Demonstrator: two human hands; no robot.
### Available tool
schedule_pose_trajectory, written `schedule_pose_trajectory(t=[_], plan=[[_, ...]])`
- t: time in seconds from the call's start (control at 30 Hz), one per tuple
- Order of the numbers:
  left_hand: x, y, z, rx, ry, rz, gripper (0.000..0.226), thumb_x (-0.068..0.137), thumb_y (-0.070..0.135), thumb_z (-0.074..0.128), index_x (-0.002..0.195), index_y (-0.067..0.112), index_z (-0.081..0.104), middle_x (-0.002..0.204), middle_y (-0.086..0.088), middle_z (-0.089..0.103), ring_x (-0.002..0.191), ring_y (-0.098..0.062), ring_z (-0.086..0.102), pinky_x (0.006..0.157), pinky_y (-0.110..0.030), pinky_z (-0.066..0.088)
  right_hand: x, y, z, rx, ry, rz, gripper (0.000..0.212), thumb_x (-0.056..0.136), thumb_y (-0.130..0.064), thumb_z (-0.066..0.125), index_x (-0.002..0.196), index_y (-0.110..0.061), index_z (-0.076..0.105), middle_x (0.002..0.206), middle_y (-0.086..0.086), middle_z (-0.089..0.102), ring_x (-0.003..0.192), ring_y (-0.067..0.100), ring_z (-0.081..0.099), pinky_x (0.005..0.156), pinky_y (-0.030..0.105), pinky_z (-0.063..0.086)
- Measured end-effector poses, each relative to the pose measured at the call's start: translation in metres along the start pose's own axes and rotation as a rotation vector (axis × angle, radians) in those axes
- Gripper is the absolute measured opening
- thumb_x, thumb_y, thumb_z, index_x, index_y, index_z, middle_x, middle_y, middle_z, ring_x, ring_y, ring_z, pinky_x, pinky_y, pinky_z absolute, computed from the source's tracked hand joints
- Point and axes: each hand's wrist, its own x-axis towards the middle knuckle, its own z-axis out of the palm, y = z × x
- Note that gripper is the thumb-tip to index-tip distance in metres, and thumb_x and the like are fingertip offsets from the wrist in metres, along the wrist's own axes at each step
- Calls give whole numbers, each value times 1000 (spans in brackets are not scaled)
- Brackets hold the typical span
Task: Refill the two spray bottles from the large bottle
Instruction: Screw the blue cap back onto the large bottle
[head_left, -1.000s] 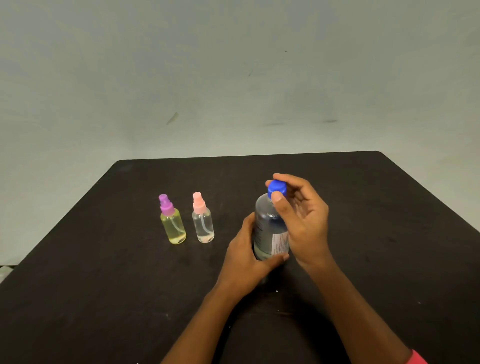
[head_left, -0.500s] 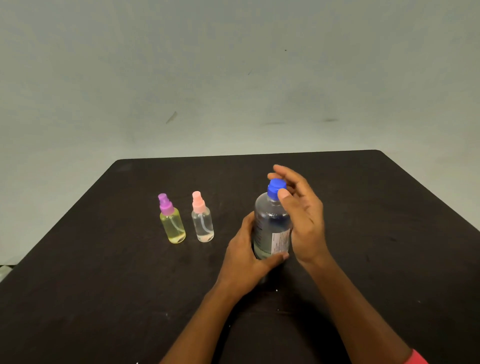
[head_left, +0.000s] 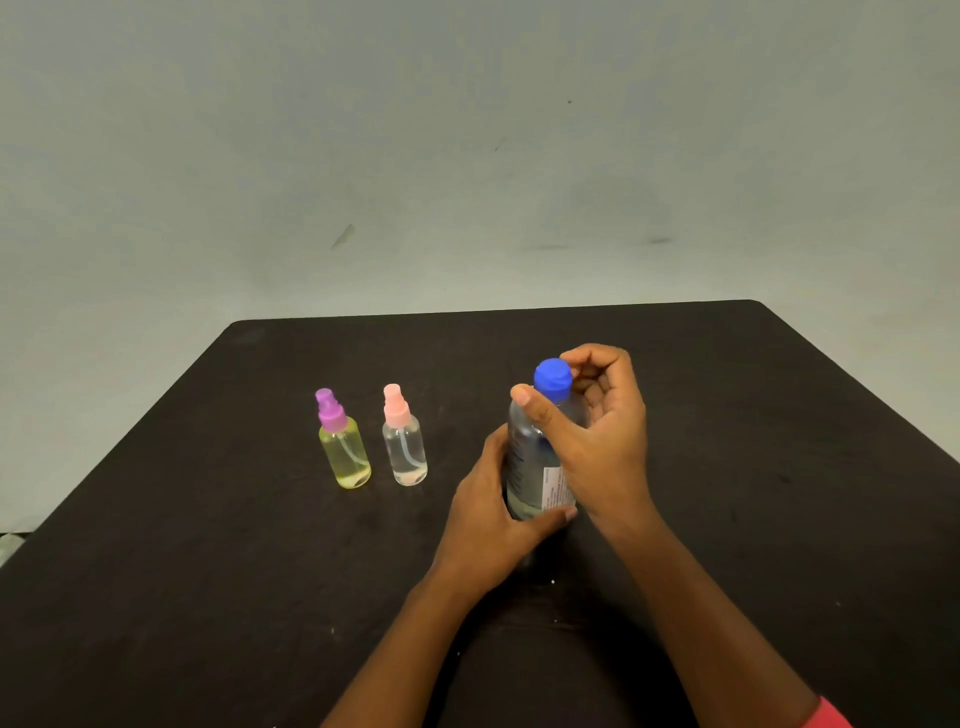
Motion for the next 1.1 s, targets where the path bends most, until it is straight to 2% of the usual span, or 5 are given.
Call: schedule_pose_trajectory(t=[0.23, 0.4, 0.7, 0.87, 1.1], plan=[[0, -1, 1, 15, 21, 35, 79, 68, 28, 85, 133, 31, 42, 122, 18, 60, 112, 0, 57, 90, -19, 49, 0, -1, -5, 131, -119, -45, 33, 90, -30, 51, 120, -21, 58, 116, 2, 65, 107, 14, 63, 87, 22, 50], [0, -1, 1, 17, 17, 26, 77, 68, 27, 85, 131, 31, 42, 120, 17, 61, 110, 1, 58, 89, -17, 48, 1, 1, -5, 125, -84, -48, 23, 87, -27, 59, 108, -20, 63, 105, 3, 69, 99, 17, 67, 83, 21, 51], [0, 0, 0, 8, 9, 7, 76, 68, 27, 85, 131, 31, 43, 120, 19, 60, 111, 6, 56, 87, -10, 44, 0, 2, 1, 74, -4, -66, 32, 76, -20, 77, 101, -23, 57, 94, -20, 63, 92, 9, 63, 82, 20, 50], [1, 0, 1, 10, 15, 7, 78, 68, 29, 85, 132, 32, 42, 122, 18, 59, 112, 3, 56, 90, -17, 47, -1, 0, -2, 78, -85, -44, 37, 89, -32, 57, 125, -28, 53, 114, -4, 62, 105, 10, 61, 87, 20, 49], [0, -1, 1, 19, 13, 2, 79, 68, 31, 85, 133, 32, 41, 123, 17, 59, 113, 0, 56, 94, -26, 50, -1, 2, -5, 64, -110, -84, 19, 94, -18, 56, 112, -20, 60, 112, 2, 66, 107, 20, 64, 88, 26, 50]])
